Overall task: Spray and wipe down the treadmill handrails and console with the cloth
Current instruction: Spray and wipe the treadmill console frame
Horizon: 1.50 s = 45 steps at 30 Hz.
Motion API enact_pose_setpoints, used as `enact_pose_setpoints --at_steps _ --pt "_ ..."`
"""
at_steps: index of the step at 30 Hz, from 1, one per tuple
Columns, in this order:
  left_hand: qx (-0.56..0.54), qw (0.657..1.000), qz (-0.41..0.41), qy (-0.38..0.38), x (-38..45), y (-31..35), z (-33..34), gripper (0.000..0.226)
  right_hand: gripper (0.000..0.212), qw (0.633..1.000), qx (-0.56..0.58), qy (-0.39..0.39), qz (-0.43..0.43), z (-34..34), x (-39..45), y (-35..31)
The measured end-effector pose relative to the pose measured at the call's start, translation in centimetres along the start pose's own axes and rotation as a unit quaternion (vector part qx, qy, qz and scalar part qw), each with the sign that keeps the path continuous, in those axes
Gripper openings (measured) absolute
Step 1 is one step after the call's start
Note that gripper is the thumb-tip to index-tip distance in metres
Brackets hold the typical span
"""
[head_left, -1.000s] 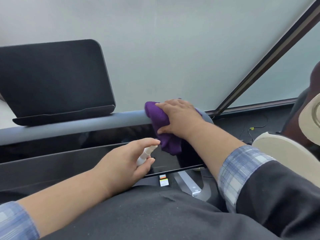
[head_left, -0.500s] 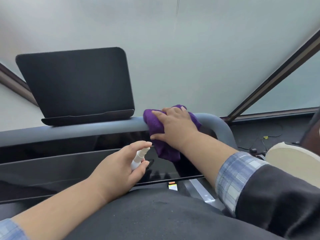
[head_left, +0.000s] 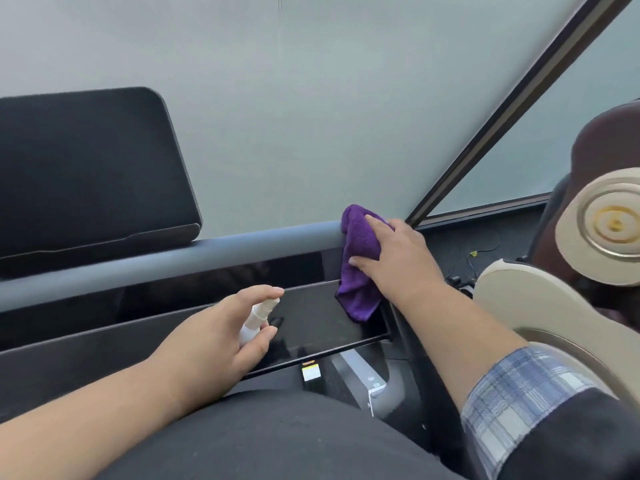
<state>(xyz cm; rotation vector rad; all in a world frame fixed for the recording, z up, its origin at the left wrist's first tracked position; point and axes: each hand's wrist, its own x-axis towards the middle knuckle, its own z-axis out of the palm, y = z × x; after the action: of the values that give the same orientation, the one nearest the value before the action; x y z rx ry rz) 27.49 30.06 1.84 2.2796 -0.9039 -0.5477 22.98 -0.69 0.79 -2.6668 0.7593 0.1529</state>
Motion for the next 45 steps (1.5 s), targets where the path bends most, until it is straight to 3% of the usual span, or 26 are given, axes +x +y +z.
enact_pose_setpoints --at_steps 3,9,14,22,27,32,35,41,45 --pt "0.008 1.0 0.024 -0.014 1.5 1.3 0.6 0.048 0.085 0.995 0.073 0.003 0.075 0.4 -4.0 1.8" --pt "0.016 0.997 0.069 -0.041 4.1 3.1 1.5 0.047 0.093 0.989 0.041 -0.018 0.145 2.0 -14.3 4.4" --pt "0.011 0.997 0.065 -0.039 4.6 2.6 1.0 0.052 0.098 0.987 0.043 -0.006 0.153 1.9 -13.4 3.7" --pt "0.005 0.999 0.023 -0.022 2.7 1.0 0.2 0.051 0.096 0.996 0.046 0.013 0.072 0.3 -1.3 0.5" --pt "-0.016 1.0 -0.006 -0.005 0.7 -0.2 -0.9 0.048 0.094 0.993 0.011 -0.088 -0.083 -1.5 3.8 -0.2" --pt "-0.023 0.999 -0.036 0.016 -0.9 -1.1 -1.4 0.047 0.093 0.964 -0.117 -0.074 -0.226 0.4 4.2 -5.7" --pt "-0.021 0.999 -0.036 0.023 -1.3 -1.1 -1.4 0.047 0.091 0.95 -0.112 -0.073 -0.281 3.1 3.1 -10.7" --pt "-0.002 0.999 -0.025 0.024 -1.2 -0.6 -0.9 0.047 0.087 0.958 -0.077 -0.069 -0.268 3.3 2.7 -11.4" --pt "-0.002 1.0 -0.01 0.005 -0.2 0.4 -0.4 0.048 0.086 0.982 -0.08 -0.029 -0.17 1.7 2.4 -6.4"
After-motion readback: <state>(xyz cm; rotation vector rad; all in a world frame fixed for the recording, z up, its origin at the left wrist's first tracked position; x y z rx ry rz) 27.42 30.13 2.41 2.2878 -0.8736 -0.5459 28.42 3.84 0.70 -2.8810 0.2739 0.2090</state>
